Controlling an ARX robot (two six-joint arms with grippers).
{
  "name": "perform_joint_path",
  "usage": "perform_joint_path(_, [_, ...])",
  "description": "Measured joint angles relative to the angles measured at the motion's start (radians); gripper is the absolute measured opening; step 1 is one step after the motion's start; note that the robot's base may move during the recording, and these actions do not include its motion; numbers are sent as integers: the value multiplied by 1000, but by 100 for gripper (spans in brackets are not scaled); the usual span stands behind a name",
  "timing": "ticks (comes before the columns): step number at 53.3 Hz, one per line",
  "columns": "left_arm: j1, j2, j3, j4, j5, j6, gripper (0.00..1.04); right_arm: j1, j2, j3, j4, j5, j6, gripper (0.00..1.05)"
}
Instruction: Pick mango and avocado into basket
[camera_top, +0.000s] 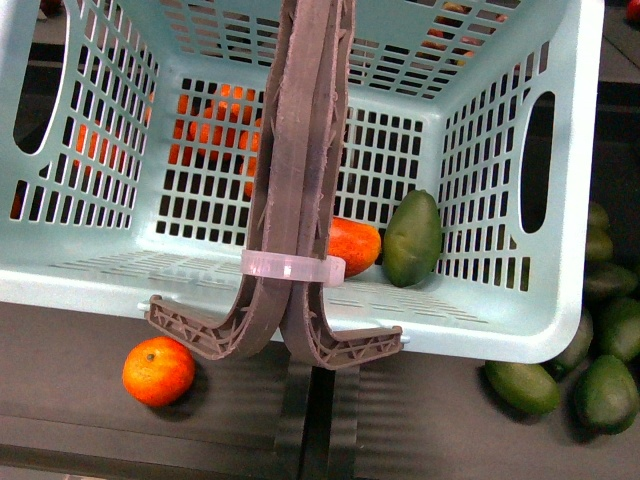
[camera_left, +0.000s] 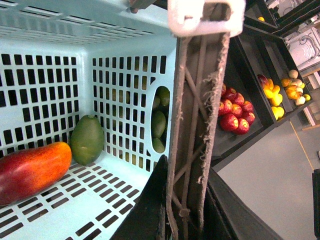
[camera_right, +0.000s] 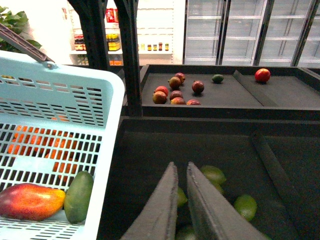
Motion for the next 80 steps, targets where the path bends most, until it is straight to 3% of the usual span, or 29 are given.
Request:
perform_joint_path(6, [0,0,0,0,0,0,12,0,0,0,0,0,0,31])
perform_joint_path(18, [0,0,0,0,0,0,12,0,0,0,0,0,0,81])
perform_joint_path(25, [-5,0,0,0,2,0,12,0,0,0,-1,1,1,99])
perform_joint_path(80, [-1,2,0,0,7,0,12,-1,0,0,-4,-1,-1,97])
